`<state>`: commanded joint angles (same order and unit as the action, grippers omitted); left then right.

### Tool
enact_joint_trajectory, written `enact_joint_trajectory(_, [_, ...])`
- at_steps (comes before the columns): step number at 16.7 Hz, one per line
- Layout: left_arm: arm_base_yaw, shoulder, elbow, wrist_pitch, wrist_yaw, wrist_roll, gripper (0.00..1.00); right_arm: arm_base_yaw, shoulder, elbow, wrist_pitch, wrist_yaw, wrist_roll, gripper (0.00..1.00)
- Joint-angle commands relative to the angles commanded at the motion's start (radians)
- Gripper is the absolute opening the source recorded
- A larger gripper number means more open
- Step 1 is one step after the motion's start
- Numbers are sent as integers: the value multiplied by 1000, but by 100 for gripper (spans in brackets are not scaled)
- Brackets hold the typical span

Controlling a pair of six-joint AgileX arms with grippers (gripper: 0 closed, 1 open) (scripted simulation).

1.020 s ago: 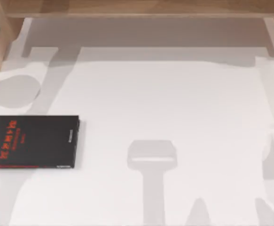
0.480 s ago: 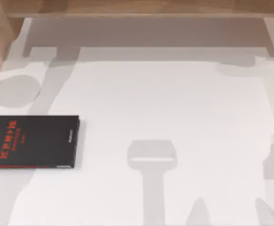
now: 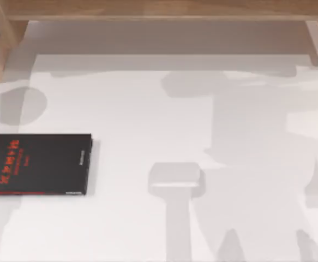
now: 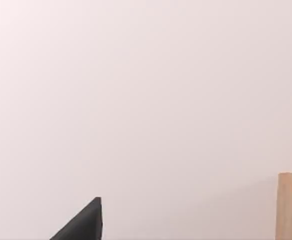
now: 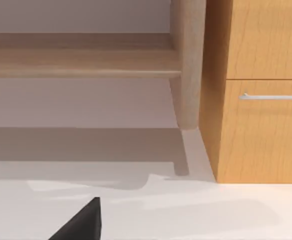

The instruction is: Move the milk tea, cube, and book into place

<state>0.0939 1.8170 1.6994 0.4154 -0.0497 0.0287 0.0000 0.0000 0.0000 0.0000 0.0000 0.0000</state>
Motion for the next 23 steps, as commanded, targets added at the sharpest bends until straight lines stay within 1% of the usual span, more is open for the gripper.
enact_joint_trajectory(3, [148,34,-54,146,155,-25,100,0,0,0,0,0,0,100])
enact_joint_trajectory(5, [222,74,-106,200,261,-37,100,0,0,0,0,0,0,100])
enact_joint_trajectory(8, [298,159,-195,204,418,-39,100,0,0,0,0,0,0,100])
enact_joint_trajectory(10, [318,200,-241,180,483,-34,100,0,0,0,0,0,0,100])
enact_joint_trajectory(12, [322,215,-260,165,505,-31,100,0,0,0,0,0,0,100])
enact_joint_trajectory(17, [317,217,-255,164,502,-31,100,0,0,0,0,0,0,100])
enact_joint_trajectory(23, [295,309,-115,116,480,-32,100,0,0,0,0,0,0,100])
